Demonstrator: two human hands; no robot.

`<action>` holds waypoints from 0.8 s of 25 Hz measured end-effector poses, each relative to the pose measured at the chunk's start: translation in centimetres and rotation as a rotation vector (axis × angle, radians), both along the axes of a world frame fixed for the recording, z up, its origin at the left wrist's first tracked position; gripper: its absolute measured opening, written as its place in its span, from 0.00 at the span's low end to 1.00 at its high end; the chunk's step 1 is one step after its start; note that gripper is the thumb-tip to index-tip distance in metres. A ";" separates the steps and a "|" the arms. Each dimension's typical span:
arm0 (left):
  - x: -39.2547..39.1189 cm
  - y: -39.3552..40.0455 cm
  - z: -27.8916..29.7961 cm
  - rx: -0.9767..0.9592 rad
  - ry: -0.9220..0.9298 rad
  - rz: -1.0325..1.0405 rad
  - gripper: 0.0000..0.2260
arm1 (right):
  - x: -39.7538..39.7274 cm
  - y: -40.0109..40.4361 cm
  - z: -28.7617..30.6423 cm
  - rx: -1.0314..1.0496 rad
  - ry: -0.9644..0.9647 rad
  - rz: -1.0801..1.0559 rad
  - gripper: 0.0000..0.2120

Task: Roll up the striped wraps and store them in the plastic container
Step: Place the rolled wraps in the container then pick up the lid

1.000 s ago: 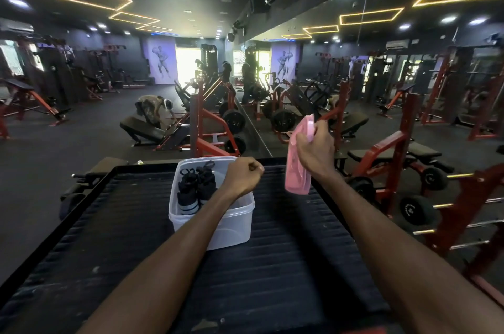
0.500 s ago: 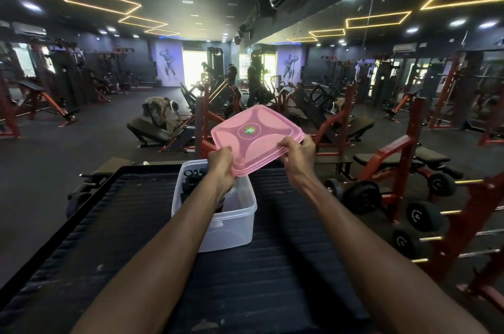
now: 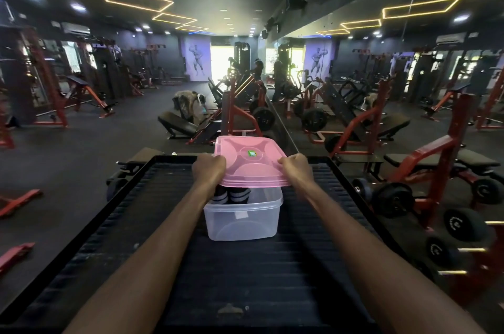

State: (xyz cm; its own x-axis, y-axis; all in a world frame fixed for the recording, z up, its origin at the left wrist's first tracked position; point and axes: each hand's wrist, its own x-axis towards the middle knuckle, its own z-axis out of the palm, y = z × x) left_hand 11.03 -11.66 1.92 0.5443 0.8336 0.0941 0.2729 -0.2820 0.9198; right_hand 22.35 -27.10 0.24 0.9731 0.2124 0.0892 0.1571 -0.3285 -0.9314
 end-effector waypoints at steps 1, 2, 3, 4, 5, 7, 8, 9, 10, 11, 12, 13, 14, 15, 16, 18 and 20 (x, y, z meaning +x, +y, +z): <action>-0.4 0.2 -0.3 0.041 0.047 0.002 0.14 | -0.5 0.3 -0.4 -0.040 -0.010 -0.010 0.12; -0.8 0.2 -0.5 0.084 0.084 0.006 0.14 | -0.7 0.6 -0.9 -0.060 -0.010 -0.021 0.13; -1.1 0.1 -0.6 0.139 0.108 0.014 0.14 | -1.2 0.7 -1.2 -0.077 -0.017 -0.023 0.13; -1.3 0.1 -0.6 0.201 0.116 0.022 0.15 | -1.5 0.7 -1.5 -0.086 -0.033 -0.024 0.12; -1.4 0.1 -0.7 0.256 0.123 0.027 0.16 | -1.8 0.7 -1.9 -0.087 -0.048 -0.024 0.10; -1.7 0.1 -1.0 0.326 0.157 0.034 0.18 | -2.1 0.6 -2.3 -0.074 -0.057 -0.030 0.09; -1.9 0.2 -1.3 0.357 0.188 0.037 0.17 | -2.2 0.6 -2.4 -0.074 -0.062 -0.033 0.08; -2.0 0.3 -1.8 0.386 0.220 0.036 0.17 | -2.4 0.7 -2.3 -0.080 -0.077 -0.032 0.08; -2.2 0.4 -2.1 0.410 0.237 0.034 0.17 | -2.6 0.9 -2.3 -0.087 -0.096 -0.029 0.08; -2.4 0.6 -2.4 0.424 0.245 0.036 0.16 | -2.7 1.0 -2.4 -0.097 -0.112 -0.029 0.09; -2.5 0.7 -2.6 0.435 0.245 0.037 0.16 | -2.8 1.2 -2.5 -0.108 -0.122 -0.033 0.10; -2.6 0.8 -2.6 0.435 0.247 0.030 0.16 | -3.0 1.3 -2.7 -0.124 -0.131 -0.039 0.10; -2.7 0.8 -2.5 0.432 0.246 0.018 0.15 | -3.2 1.5 -2.9 -0.148 -0.139 -0.043 0.11; -2.7 1.0 -2.5 0.419 0.250 0.009 0.15 | -3.4 1.6 -3.1 -0.167 -0.144 -0.043 0.12; -2.7 1.2 -2.5 0.406 0.251 0.001 0.15 | -3.5 1.8 -3.1 -0.183 -0.145 -0.044 0.14; -2.5 1.6 -2.7 0.383 0.250 -0.022 0.15 | -3.8 1.9 -3.0 -0.214 -0.147 -0.058 0.16; -2.3 2.1 -2.9 0.366 0.246 -0.039 0.15 | -4.2 2.0 -3.0 -0.246 -0.153 -0.072 0.19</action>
